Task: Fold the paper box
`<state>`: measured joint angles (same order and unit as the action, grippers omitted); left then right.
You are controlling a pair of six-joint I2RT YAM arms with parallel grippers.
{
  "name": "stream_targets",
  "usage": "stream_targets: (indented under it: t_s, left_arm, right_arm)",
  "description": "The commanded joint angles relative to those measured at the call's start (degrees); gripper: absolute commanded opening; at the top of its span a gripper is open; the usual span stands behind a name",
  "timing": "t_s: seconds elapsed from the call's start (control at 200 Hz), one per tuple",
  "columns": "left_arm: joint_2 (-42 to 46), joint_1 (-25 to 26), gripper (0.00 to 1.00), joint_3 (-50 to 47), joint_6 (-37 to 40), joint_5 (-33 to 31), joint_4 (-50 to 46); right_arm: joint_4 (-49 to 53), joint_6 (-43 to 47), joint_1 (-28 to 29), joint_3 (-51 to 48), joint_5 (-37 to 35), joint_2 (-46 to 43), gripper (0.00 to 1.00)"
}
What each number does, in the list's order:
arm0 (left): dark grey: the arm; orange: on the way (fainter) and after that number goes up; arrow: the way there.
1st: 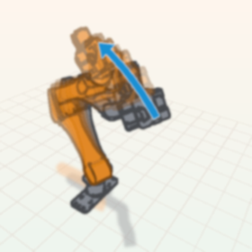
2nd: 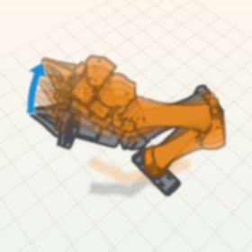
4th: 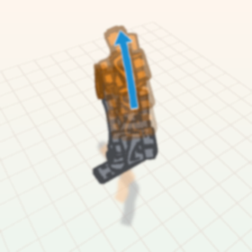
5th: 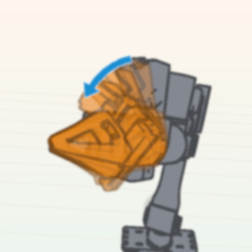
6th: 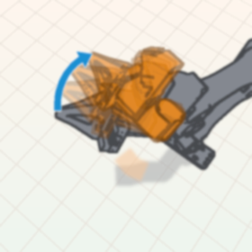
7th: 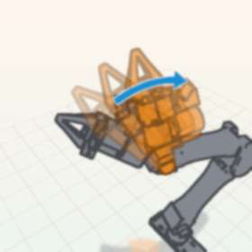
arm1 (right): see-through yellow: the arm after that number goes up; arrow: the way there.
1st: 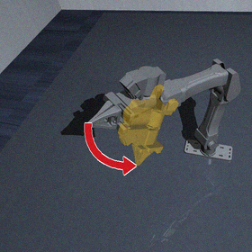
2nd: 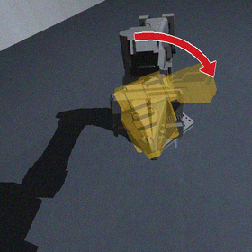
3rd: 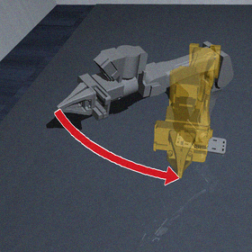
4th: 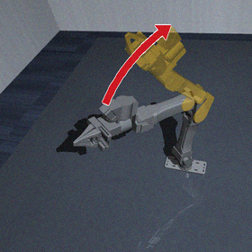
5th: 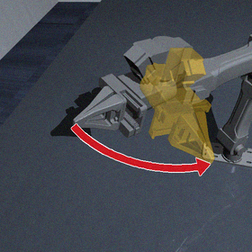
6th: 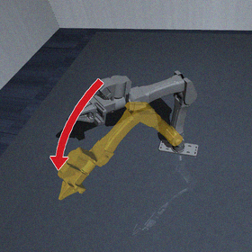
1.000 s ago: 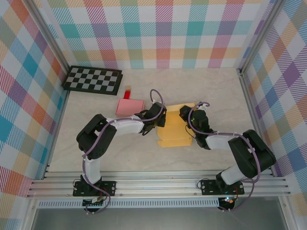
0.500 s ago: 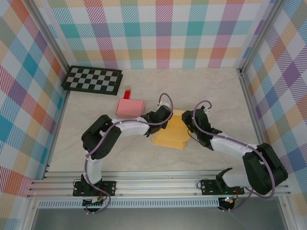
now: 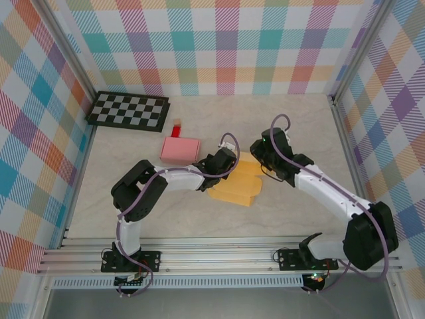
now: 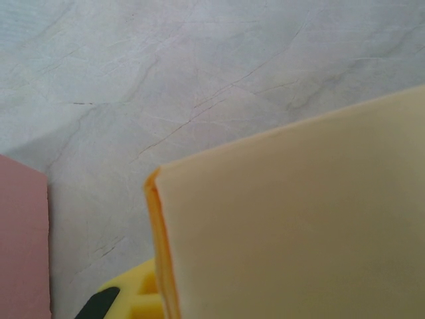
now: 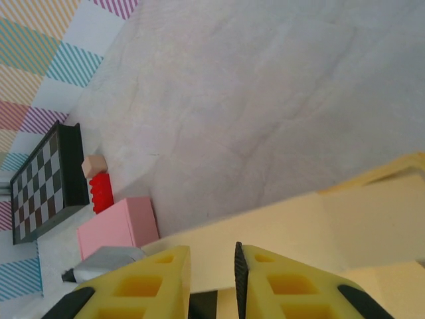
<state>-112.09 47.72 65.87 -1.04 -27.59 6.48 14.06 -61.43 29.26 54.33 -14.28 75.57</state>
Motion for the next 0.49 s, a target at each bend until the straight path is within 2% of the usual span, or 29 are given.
stream_targets:
  t_s: [0.0, 0.315, 0.49]
  left_arm:
    - [-2.24, -0.84, 0.0, -2.14, 5.11, -3.17, -6.3]
    - [-2.29, -0.89, 0.0, -2.41, 4.49, -1.27, -5.93]
    - [-1.94, -1.46, 0.08, -2.93, 4.05, 2.75, -4.81]
  right_arm:
    - [2.01, 3.76, -1.12, 1.41, 0.38, 4.39, 0.25]
    - [0.85, 2.02, -1.22, 1.09, 2.18, 10.7, 0.22]
    - [1.15, 1.85, -1.22, 0.21, 1.45, 11.62, 0.21]
